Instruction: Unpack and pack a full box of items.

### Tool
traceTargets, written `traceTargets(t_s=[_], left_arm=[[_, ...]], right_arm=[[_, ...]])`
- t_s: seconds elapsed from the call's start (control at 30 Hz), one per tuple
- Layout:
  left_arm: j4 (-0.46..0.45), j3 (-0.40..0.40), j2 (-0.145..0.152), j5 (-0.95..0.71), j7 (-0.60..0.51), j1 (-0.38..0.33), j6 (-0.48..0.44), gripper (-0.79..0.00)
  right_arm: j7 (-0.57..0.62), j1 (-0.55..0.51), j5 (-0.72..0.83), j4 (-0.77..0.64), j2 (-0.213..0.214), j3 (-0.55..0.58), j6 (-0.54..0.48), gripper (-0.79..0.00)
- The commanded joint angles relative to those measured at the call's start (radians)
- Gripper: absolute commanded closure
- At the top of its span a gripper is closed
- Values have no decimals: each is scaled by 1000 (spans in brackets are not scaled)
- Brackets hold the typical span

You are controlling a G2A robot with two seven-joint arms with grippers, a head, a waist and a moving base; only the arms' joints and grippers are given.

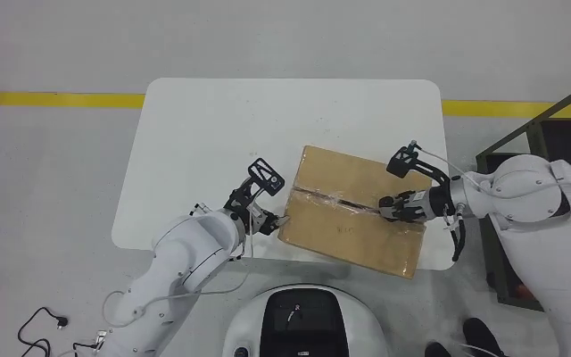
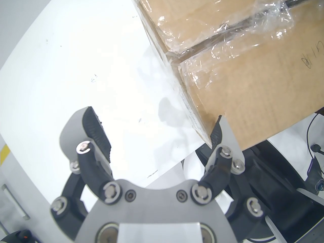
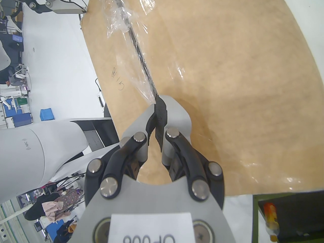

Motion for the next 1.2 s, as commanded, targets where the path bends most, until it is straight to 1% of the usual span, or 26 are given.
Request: traceTargets(t_s=[0.0,0.23,0.27,0.3,0.33,0.4,0.43,0.47,0.5,0.53,0.6,0.63,0.73,0.93,1.0,1.03,1.07,1.1,1.13,1.17], left_arm=[[-1,0,0,-1,1,-1,1,-785],[-2,-2,0,-7,2,-4,2,-785],[-2,-3,0,-7,2,-5,1,-785],[-2,-4,0,-7,1,-5,2,-785],[-3,-4,0,-8,0,-6,2,-785],[-4,-5,0,-8,0,-7,1,-785],[-3,-6,0,-8,0,-7,1,-785],[-4,-6,0,-8,0,-7,1,-785],[-4,-6,0,-8,1,-8,0,-785],[-4,-6,0,-8,1,-8,0,-785],[-4,-7,1,-8,2,-8,0,-785],[-4,-7,1,-8,2,-7,0,-785],[-4,-6,1,-8,1,-8,-4,-785],[-6,-1,1,-10,7,-5,-10,-785],[-8,-2,1,-12,9,-6,-11,-785],[-14,-2,1,-15,13,-8,-14,-785],[-19,-3,1,-19,15,-9,-16,-785],[-24,-4,1,-23,16,-10,-18,-785],[-33,-6,1,-27,18,-12,-20,-785],[-38,-7,1,-30,20,-13,-20,-785]], right_arm=[[-2,3,-6,-1,1,-9,1,0],[-9,14,-20,9,3,-42,10,0],[-10,16,-22,12,3,-46,11,-15],[-12,19,-23,14,3,-49,14,-80],[-15,23,-26,15,4,-50,16,-280],[-19,30,-22,14,5,-48,20,-474],[-19,33,-20,13,7,-45,21,-551],[-20,35,-18,13,8,-42,22,-579],[-21,36,-16,11,9,-37,25,-646],[-18,38,-16,8,11,-33,26,-748],[-14,38,-9,1,15,-25,28,-757],[-13,38,-7,0,17,-19,30,-782],[-5,34,-6,-11,23,-3,37,-785],[-10,9,-5,-35,39,51,52,-785],[-41,-6,7,-41,44,85,59,-748],[-77,-11,2,-50,47,108,55,-640],[-109,-25,9,-58,48,124,48,-511],[-151,-39,16,-63,49,142,44,-332],[-197,-55,17,-70,50,157,37,-92],[-223,-68,11,-76,50,165,29,0]])
